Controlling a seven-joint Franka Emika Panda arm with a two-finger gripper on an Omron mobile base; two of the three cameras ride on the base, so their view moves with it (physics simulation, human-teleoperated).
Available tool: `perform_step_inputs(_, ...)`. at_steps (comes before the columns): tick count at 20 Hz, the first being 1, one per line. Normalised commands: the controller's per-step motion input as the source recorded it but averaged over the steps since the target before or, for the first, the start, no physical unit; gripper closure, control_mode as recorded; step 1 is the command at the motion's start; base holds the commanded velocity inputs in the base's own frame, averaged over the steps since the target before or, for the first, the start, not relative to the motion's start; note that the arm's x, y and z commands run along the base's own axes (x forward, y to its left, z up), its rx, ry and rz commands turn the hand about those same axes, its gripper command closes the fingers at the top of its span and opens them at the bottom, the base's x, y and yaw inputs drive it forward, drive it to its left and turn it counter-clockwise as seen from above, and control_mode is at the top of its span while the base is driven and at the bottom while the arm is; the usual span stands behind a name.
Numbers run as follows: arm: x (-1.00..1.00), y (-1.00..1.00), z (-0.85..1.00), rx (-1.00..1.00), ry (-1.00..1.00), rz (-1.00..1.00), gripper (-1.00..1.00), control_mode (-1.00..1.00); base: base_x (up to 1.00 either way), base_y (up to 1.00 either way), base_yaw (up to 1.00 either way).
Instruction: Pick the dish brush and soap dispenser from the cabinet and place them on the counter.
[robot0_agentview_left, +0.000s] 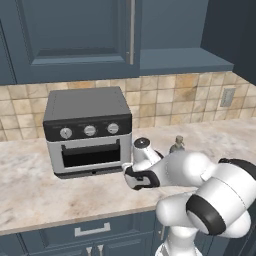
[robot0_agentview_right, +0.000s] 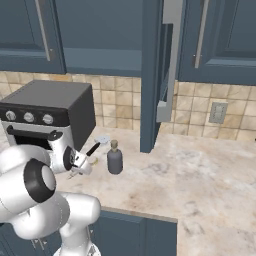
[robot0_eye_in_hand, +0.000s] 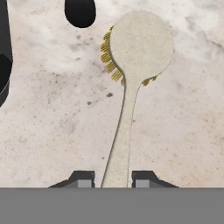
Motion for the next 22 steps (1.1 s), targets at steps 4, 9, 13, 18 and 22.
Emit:
perform_step_inputs(4,-0.07,-0.08,-0.28,0.04,0.0,-0.06,-1.0,-1.0,0.0,0.0,0.0)
perform_step_inputs(9,-0.12,-0.09,-0.18,0.03,0.0,-0.04,-1.0,-1.0,0.0,0.0,0.0)
perform_step_inputs(13,-0.13,-0.03,0.12,0.0,-0.01,0.0,-1.0,-1.0,0.0,0.0,0.0)
perform_step_inputs(18,-0.16,0.0,0.33,0.0,-0.07,0.0,-1.0,-1.0,0.0,0.0,0.0)
perform_step_inputs(22,-0.13,0.01,0.38,0.0,-0.08,0.0,-1.0,-1.0,0.0,0.0,0.0)
